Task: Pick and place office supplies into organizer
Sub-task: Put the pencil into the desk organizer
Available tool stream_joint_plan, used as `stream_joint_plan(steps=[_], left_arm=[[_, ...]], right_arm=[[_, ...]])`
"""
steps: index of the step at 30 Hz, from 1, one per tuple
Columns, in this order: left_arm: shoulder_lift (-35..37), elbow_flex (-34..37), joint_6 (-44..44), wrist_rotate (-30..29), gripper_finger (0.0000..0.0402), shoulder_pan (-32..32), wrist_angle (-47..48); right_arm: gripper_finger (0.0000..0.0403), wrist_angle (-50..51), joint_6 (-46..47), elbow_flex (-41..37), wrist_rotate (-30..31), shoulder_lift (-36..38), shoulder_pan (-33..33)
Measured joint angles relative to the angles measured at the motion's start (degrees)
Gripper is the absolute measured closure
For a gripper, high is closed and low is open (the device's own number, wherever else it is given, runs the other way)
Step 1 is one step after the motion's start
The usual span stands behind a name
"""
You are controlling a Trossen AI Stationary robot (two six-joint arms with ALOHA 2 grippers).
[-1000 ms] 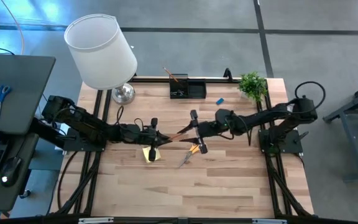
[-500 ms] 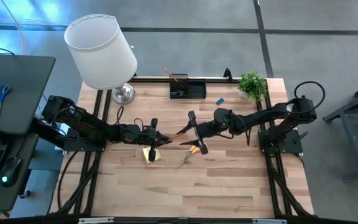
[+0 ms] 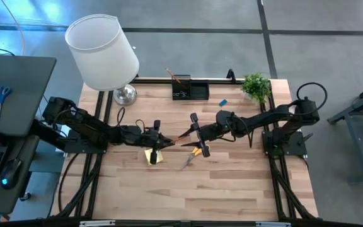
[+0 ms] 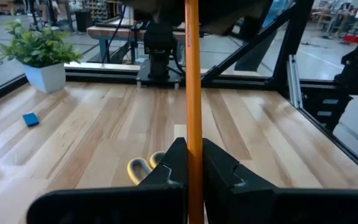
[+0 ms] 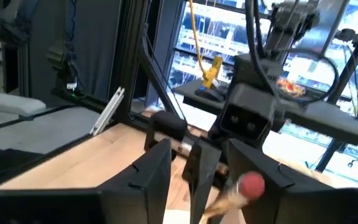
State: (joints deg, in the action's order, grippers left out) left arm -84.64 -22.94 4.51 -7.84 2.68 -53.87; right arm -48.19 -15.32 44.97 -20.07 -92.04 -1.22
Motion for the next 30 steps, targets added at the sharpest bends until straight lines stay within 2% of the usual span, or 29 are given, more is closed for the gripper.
stream_joint_plan(steps=[4,11,15,20,21,30], left_arm=[[0.0,0.0,0.0,0.8,0.0401,0.0,-0.3],[0.0,0.0,-0.4,1.5,0.0401,0.0,-0.4],[0.0,0.0,-0.4,1.6,0.0401,0.0,-0.3],[0.0,0.0,-0.6,1.8,0.0401,0.1,-0.3],[0.0,0.0,-0.6,1.6,0.0401,0.1,-0.3],[0.0,0.0,-1.1,1.2,0.04,0.0,-0.3]], right_arm=[[0.0258,-2.1,1.4,0.0,-1.0,-1.5,0.8],[0.0264,-12.0,5.2,0.0,-6.5,-6.1,1.3],[0.0298,-14.9,6.3,0.0,-6.5,-8.1,1.3],[0.0383,-15.3,4.8,0.0,-6.5,-8.4,1.6],[0.039,-15.3,4.2,0.0,-6.5,-8.4,1.8],[0.0394,-15.6,4.7,0.0,-4.4,-8.4,1.7]])
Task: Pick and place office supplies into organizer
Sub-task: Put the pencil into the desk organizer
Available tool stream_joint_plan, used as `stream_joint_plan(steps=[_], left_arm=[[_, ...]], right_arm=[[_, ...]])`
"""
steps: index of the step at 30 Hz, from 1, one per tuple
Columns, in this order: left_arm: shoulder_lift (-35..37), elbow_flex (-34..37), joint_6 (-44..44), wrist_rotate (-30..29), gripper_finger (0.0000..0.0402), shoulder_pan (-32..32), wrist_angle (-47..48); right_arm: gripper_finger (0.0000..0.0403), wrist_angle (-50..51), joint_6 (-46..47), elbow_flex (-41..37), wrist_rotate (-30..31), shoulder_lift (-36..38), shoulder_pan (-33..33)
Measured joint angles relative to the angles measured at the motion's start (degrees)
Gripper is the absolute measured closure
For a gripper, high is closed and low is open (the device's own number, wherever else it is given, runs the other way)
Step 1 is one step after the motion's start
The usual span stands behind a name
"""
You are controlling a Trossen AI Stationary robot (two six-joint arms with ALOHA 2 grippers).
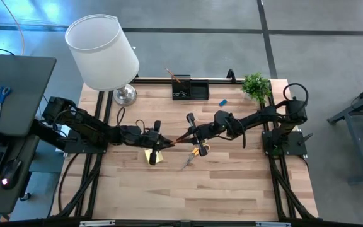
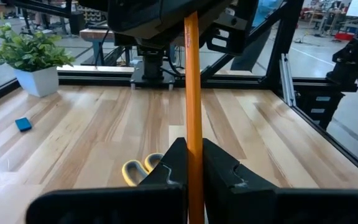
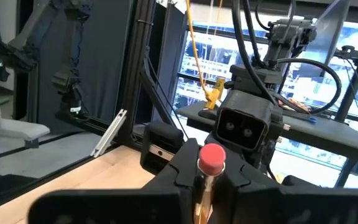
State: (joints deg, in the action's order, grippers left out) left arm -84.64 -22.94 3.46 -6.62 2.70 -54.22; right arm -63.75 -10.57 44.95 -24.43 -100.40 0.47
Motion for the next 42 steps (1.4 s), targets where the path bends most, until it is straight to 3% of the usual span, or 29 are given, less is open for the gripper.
stream_joint_plan(steps=[17,27,35,42], left_arm=[[0.0,0.0,0.2,-1.9,0.0336,-0.1,0.1],[0.6,0.0,1.3,-3.9,0.0239,-0.1,0.8],[13.7,0.0,-2.0,-10.7,0.018,-0.1,17.1],[26.0,-0.1,-2.0,-15.6,0.0177,-0.1,30.0]], right_arm=[[0.0398,0.7,0.2,0.0,1.5,0.0,0.3],[0.0398,0.9,0.7,0.0,2.2,0.0,1.8],[0.0398,5.3,1.6,0.0,5.9,0.0,4.4],[0.0398,14.8,-1.2,2.9,12.8,1.6,9.1]])
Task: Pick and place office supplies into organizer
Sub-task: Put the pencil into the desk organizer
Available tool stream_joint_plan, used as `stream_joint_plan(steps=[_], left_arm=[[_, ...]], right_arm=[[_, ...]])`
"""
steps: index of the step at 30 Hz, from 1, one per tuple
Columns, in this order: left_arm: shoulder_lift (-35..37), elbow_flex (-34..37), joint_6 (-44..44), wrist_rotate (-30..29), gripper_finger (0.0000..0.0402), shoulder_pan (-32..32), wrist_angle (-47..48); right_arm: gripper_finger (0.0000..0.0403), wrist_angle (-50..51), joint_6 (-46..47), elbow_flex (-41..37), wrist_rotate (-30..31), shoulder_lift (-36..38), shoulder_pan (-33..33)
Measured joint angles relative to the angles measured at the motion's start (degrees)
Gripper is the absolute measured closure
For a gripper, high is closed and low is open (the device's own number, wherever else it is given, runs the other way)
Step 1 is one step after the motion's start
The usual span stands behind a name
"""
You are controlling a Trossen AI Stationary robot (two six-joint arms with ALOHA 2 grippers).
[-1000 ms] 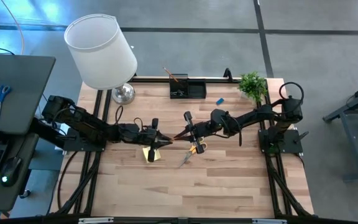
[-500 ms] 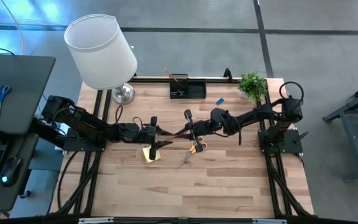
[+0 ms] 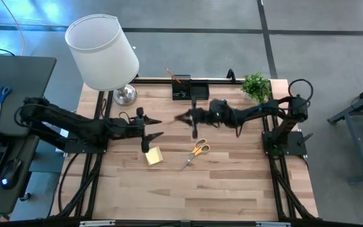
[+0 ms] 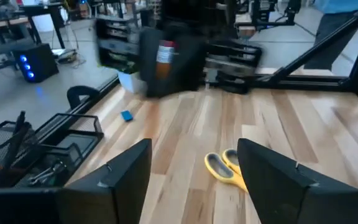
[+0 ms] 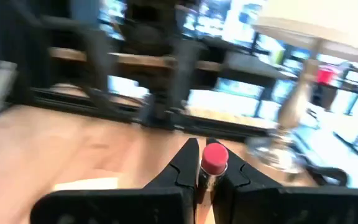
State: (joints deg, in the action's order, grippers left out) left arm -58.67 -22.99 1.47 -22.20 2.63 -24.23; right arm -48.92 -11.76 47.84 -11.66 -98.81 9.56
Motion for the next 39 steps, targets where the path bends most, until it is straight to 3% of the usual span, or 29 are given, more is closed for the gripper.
stream_joint_plan(steps=[10,15,25,28,39], left_arm=[[3.3,0.0,1.8,-0.4,0.0224,0.0,8.9],[3.3,0.0,3.1,1.6,0.0246,0.0,11.8],[0.8,0.1,4.4,5.7,0.0284,0.0,11.9],[0.6,0.0,4.3,5.7,0.0293,0.0,11.5],[0.6,0.0,4.4,5.8,0.0302,0.0,11.5]], right_arm=[[0.0398,26.7,-7.5,19.6,0.9,0.2,9.7],[0.0398,34.7,-8.2,27.0,-0.9,0.3,16.6],[0.0398,35.7,0.1,28.6,-6.5,-2.0,30.2],[0.0398,34.4,2.7,28.6,-9.9,-5.3,31.8],[0.0393,32.7,5.9,28.6,-10.9,-11.5,32.8]])
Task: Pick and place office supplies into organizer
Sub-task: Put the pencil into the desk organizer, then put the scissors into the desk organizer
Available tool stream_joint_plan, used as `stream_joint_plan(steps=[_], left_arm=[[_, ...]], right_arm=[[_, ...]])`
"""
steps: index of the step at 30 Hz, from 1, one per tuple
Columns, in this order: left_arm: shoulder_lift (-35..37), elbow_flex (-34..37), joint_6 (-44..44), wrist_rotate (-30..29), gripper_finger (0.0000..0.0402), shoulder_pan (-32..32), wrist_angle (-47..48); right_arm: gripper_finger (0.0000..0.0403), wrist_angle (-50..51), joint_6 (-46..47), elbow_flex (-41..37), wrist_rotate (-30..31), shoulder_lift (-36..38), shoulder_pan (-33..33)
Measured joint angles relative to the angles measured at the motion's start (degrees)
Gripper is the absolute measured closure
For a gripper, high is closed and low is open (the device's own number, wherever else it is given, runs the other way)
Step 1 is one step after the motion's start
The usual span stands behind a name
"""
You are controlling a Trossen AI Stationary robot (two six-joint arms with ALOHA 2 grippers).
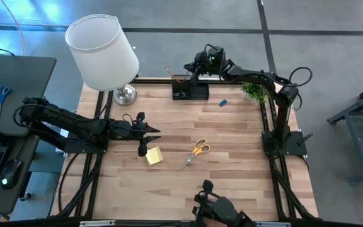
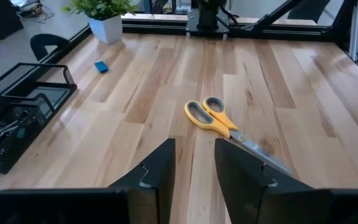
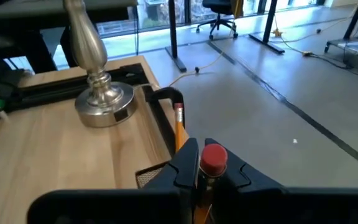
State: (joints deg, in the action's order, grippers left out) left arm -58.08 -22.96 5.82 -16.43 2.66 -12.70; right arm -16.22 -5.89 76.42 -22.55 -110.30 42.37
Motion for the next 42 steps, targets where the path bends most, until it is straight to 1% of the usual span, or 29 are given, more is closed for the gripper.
stream_joint_plan(steps=[5,11,16,19,22,28,32,36,40,42], left_arm=[[0.0,0.0,0.1,0.6,0.0302,0.0,0.1],[0.0,0.0,0.6,1.0,0.0302,0.0,0.5],[0.0,0.0,0.6,1.0,0.0302,0.0,0.7],[0.0,0.0,0.6,1.0,0.0302,0.0,0.9],[0.0,0.0,0.6,1.0,0.0302,0.0,0.7],[0.0,0.0,1.5,1.0,0.0302,0.0,0.7],[0.0,0.0,2.3,1.0,0.0302,0.0,0.8],[-1.5,0.0,3.7,0.9,0.0302,0.0,0.4],[-3.9,0.0,5.1,0.8,0.0302,0.0,0.2],[-5.0,0.0,5.6,0.8,0.0302,0.0,-0.7]], right_arm=[[0.0381,1.2,2.0,0.0,-0.3,-0.1,0.0],[0.0327,3.8,2.5,0.0,-0.6,-0.1,-0.2],[0.028,3.7,1.7,0.0,-0.8,0.4,-0.4],[0.0261,3.5,-0.3,0.0,-1.0,2.2,-0.8],[0.0251,3.5,-1.8,0.0,-1.0,4.9,-1.9],[0.0251,4.2,-3.5,0.0,-1.0,11.0,-5.9],[0.0265,9.4,-9.4,0.0,-1.1,13.0,-11.8],[0.0283,14.6,-12.5,-0.2,-1.0,13.1,-17.6],[0.0302,13.5,-12.3,-4.4,-0.1,13.6,-21.6],[0.0312,10.4,-11.8,-8.0,1.4,14.6,-22.8]])
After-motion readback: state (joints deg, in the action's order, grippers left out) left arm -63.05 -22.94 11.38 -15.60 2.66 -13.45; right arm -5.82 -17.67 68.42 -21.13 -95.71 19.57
